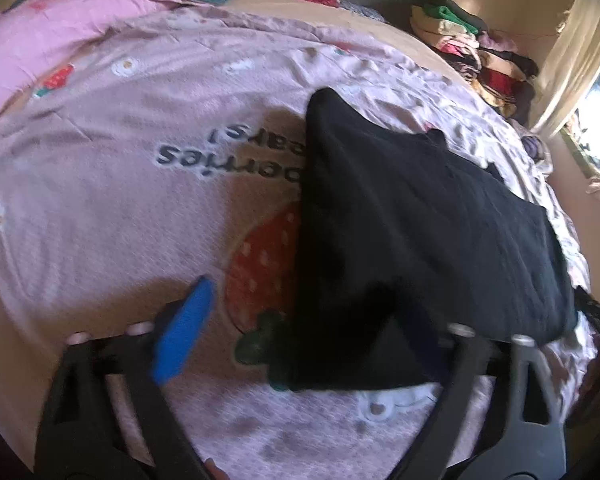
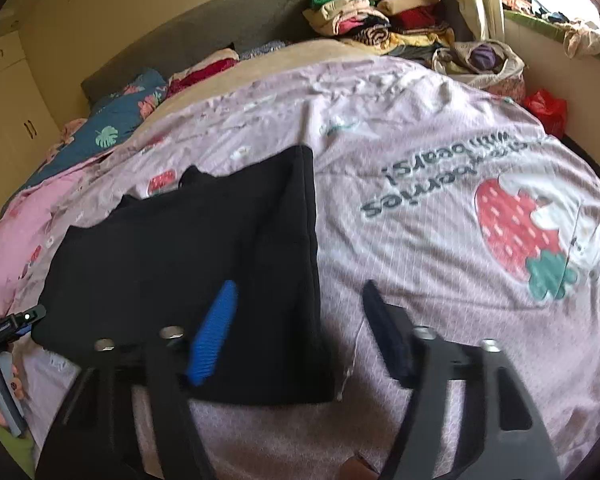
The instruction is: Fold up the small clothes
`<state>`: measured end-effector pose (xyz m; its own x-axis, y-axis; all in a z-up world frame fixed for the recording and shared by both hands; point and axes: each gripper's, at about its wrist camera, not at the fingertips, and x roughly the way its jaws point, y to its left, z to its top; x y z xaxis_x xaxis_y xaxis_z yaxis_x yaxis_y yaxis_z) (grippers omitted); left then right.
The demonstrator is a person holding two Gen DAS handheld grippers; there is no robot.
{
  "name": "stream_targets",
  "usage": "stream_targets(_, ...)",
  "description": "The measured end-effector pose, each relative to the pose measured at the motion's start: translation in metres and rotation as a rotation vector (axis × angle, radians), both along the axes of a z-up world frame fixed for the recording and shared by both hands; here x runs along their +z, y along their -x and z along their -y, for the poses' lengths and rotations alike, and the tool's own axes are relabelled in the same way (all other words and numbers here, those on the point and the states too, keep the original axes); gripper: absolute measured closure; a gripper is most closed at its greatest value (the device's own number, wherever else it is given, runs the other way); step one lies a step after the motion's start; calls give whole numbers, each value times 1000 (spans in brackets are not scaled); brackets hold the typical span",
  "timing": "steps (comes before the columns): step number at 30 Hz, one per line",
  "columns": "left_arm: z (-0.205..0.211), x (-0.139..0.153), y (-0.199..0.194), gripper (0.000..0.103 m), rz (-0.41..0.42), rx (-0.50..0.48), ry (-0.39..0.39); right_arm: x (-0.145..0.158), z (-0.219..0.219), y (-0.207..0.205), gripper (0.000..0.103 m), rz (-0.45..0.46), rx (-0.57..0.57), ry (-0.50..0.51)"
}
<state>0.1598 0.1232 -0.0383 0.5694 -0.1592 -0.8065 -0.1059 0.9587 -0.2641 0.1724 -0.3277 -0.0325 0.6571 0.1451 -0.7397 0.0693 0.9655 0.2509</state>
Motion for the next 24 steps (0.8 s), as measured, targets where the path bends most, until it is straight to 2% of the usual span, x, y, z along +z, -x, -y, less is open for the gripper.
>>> stream_targets(1,3,-1,2,55,-3,-20,18,-2,1,1,85,-4,-2,-1)
stream_targets(2,6,-2,3,69,-4,-32,25,-3,3,3,92,-1,-6,-10)
stream_targets(5,16,-1,11,80,2,-53,-12,-3,6,9,96,13,-20,-19)
stream_targets(16,18,-2,24,81,-6,-43,-22,-10,2,22,95,-13,-54,59)
stream_targets(20,21,0,30,80,-3,-42,-36,-8,4,30,83,3,-66,64)
stream_targets(24,22,1,36,78,-1,-43,-51,-8,7,37,66,9,-83,54)
